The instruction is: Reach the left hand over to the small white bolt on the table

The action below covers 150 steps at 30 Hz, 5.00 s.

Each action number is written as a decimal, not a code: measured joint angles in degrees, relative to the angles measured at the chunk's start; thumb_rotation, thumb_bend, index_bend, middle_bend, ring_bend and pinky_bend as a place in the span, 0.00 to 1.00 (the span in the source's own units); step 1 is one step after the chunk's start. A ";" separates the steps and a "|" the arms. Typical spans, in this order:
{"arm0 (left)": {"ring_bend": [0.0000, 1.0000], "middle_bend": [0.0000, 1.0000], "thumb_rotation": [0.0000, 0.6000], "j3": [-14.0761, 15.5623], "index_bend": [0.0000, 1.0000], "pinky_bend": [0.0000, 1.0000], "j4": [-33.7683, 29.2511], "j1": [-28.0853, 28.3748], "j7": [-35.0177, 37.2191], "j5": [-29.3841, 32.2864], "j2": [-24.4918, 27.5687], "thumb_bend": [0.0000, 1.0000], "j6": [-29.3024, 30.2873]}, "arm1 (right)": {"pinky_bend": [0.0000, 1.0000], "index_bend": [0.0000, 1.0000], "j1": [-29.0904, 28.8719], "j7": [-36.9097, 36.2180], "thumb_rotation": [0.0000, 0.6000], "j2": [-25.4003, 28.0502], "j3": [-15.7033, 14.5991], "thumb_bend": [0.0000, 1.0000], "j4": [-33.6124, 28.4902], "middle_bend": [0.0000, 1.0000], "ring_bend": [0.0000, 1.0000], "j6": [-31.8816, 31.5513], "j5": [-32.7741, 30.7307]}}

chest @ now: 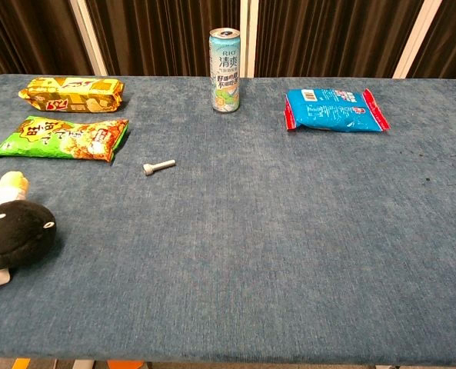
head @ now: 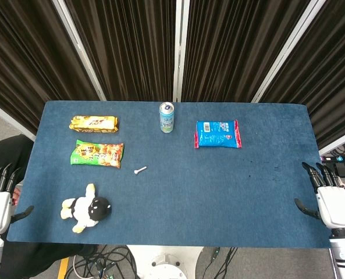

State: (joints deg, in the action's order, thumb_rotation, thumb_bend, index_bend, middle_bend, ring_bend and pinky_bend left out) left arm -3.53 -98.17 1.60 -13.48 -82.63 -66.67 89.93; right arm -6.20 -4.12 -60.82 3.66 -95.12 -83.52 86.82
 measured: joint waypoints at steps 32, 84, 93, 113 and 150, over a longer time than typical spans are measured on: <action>0.02 0.16 1.00 -5.39 0.25 0.00 -6.84 18.45 -0.33 -5.85 -0.25 0.14 -20.40 | 0.00 0.06 -0.26 0.04 1.00 0.72 -0.17 0.13 -0.09 0.15 0.00 -0.78 2.64; 0.03 0.17 0.38 -2.40 0.34 0.00 11.70 51.22 -24.19 36.10 -24.77 0.25 -42.58 | 0.00 0.06 0.30 0.07 1.00 0.85 -0.07 0.14 0.51 0.15 0.00 0.57 -0.76; 0.03 0.17 1.00 -3.13 0.44 0.00 16.34 49.20 -18.29 29.60 -29.39 0.27 -37.07 | 0.00 0.06 0.42 -0.09 1.00 0.79 -0.06 0.14 0.72 0.15 0.00 0.52 -0.84; 0.03 0.17 1.00 -5.09 0.49 0.00 20.71 48.87 -21.35 35.79 -34.33 0.34 -36.25 | 0.00 0.06 0.75 -0.60 1.00 1.06 -0.08 0.14 1.03 0.15 0.00 0.53 -1.15; 0.03 0.18 1.00 -8.61 0.53 0.00 17.58 47.20 -9.21 33.82 -31.13 0.38 -38.92 | 0.00 0.06 0.85 -0.23 1.00 1.09 -0.12 0.14 0.60 0.15 0.00 0.88 -1.31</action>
State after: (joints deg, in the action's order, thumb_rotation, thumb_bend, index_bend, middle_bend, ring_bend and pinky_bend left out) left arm -12.14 -80.59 48.80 -22.69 -48.80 -97.81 51.01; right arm -5.34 -4.34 -59.73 3.55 -94.52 -82.65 85.51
